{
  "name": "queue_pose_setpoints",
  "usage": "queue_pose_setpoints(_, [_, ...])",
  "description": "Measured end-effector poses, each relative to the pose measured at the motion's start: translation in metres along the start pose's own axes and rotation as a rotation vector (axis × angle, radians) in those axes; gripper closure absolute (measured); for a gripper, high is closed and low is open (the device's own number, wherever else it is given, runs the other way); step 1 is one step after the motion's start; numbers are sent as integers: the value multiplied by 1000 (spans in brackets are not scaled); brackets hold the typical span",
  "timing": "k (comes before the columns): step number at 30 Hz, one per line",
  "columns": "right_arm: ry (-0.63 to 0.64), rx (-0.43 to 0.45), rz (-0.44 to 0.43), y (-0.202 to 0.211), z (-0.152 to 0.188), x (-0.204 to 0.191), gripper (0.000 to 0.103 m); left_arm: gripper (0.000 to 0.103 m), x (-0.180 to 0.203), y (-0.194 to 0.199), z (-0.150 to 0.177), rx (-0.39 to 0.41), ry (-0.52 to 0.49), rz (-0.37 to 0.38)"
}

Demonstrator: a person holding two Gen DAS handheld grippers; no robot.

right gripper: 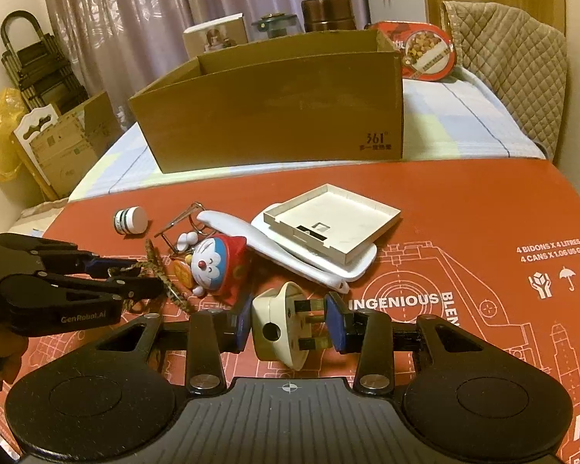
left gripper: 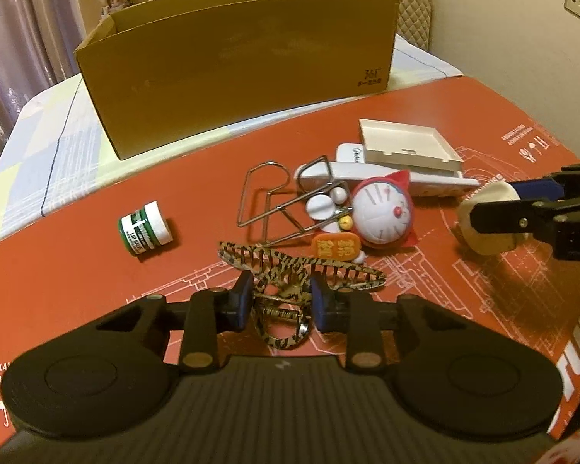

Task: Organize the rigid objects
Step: 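Grasp the beige plug with the right tool while the left tool grasps the tiger-striped clip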

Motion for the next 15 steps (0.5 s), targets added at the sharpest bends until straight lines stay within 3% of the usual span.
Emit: queue_pose_setpoints(15, [-5,49,-18,34,-17,-6,66,77,14,44,-20,27,43,-27])
Point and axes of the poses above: each gripper's, at about its wrist camera, not at the fingertips, and y roughly against the way its jaws point, x to its right, z to its underside, the point moved 9 cm from there along -y, roughly the way its jaws point, and after that the axes turned 7 degrees about -y, right-handed, at the moved point
